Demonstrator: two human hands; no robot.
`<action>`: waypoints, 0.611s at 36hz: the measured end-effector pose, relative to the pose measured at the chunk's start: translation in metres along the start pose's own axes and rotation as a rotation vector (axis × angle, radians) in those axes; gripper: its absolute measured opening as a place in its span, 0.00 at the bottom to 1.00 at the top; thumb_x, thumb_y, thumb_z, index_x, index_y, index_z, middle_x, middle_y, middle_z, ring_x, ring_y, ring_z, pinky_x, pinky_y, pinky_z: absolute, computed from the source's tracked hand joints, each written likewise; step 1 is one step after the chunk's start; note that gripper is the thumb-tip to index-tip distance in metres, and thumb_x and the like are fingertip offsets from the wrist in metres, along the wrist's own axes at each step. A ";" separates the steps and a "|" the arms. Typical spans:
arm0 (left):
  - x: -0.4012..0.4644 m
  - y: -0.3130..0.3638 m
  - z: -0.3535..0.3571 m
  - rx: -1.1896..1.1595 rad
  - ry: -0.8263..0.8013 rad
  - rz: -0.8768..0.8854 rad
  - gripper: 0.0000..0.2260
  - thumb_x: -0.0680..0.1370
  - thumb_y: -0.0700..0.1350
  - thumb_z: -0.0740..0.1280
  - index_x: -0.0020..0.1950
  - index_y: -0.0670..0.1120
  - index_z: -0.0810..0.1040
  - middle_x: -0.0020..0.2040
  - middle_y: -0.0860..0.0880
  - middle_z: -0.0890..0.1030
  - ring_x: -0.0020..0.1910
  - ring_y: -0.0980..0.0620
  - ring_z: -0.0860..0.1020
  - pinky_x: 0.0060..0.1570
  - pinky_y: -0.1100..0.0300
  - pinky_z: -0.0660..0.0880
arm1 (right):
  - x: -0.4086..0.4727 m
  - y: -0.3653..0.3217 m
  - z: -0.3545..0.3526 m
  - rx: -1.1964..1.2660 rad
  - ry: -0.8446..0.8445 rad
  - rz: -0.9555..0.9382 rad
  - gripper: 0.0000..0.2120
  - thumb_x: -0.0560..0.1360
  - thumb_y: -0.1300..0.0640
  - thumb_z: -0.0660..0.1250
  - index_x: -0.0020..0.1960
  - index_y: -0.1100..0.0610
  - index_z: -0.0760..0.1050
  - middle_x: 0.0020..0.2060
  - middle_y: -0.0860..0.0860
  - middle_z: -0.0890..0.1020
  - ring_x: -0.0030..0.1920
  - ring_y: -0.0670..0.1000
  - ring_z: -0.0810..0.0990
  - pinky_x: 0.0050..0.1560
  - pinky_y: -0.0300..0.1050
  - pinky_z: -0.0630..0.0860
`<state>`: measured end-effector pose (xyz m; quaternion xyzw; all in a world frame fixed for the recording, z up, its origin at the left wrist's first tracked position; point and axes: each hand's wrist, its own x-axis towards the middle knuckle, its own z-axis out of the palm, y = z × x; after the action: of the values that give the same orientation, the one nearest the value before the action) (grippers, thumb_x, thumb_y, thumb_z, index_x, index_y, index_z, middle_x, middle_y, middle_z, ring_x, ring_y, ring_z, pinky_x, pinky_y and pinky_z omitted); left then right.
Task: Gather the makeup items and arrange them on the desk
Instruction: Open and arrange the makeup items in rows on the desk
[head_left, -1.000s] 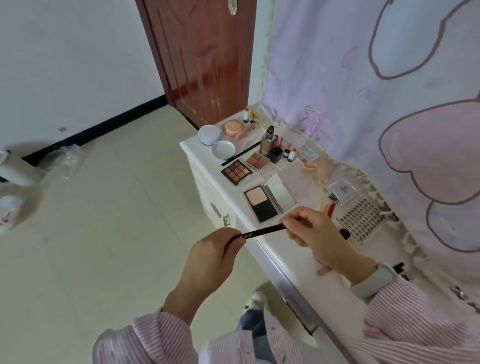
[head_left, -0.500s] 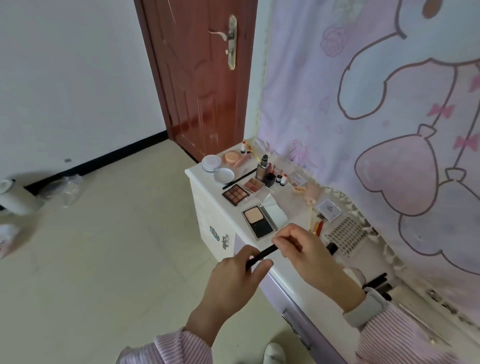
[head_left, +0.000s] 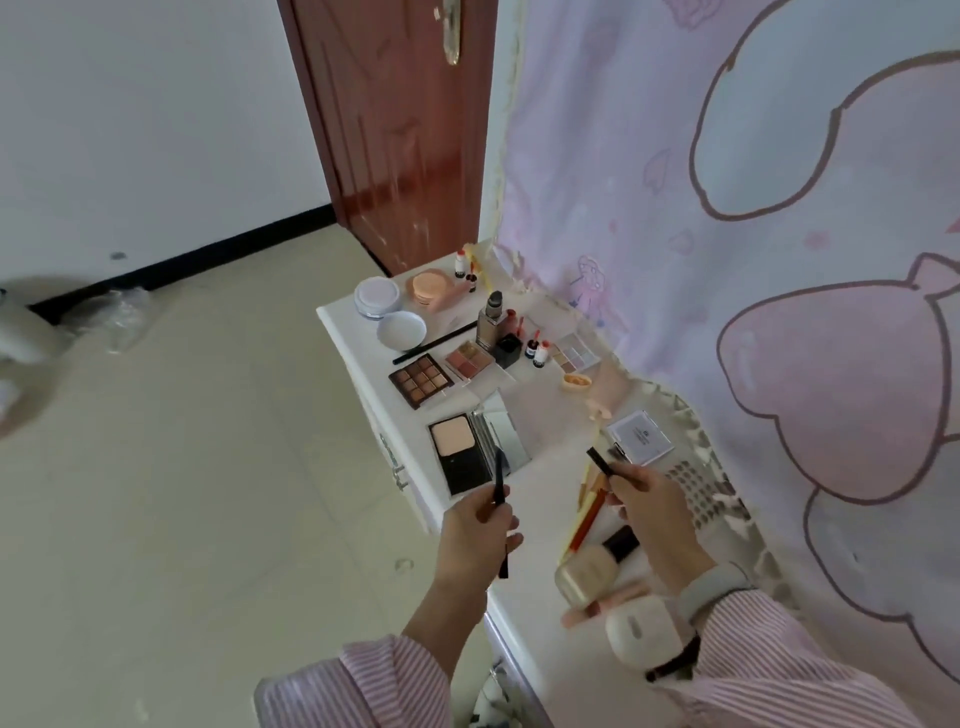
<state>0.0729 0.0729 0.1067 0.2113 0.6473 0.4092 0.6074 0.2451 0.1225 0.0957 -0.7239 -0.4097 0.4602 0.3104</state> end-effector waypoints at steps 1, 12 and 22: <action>0.007 -0.003 0.015 0.010 0.013 0.008 0.07 0.78 0.34 0.61 0.52 0.40 0.78 0.37 0.47 0.76 0.38 0.52 0.74 0.46 0.57 0.77 | 0.010 0.002 0.001 0.014 0.000 0.009 0.08 0.76 0.67 0.60 0.49 0.64 0.78 0.33 0.53 0.78 0.33 0.50 0.73 0.36 0.38 0.68; 0.082 -0.032 0.124 0.224 0.285 0.039 0.12 0.78 0.41 0.62 0.60 0.42 0.76 0.52 0.47 0.81 0.47 0.52 0.77 0.44 0.64 0.70 | 0.073 0.021 -0.022 0.067 0.106 -0.039 0.08 0.75 0.64 0.64 0.52 0.57 0.76 0.47 0.53 0.81 0.47 0.49 0.78 0.48 0.39 0.73; 0.117 -0.034 0.143 0.497 0.386 0.239 0.21 0.78 0.38 0.61 0.71 0.42 0.64 0.65 0.43 0.69 0.62 0.46 0.70 0.59 0.59 0.66 | 0.100 0.037 -0.011 -0.031 0.078 -0.221 0.04 0.74 0.64 0.64 0.46 0.56 0.76 0.39 0.46 0.79 0.38 0.36 0.77 0.38 0.25 0.71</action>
<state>0.1969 0.1827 0.0185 0.3458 0.8010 0.3398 0.3512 0.2903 0.1920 0.0285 -0.6961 -0.4817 0.3884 0.3640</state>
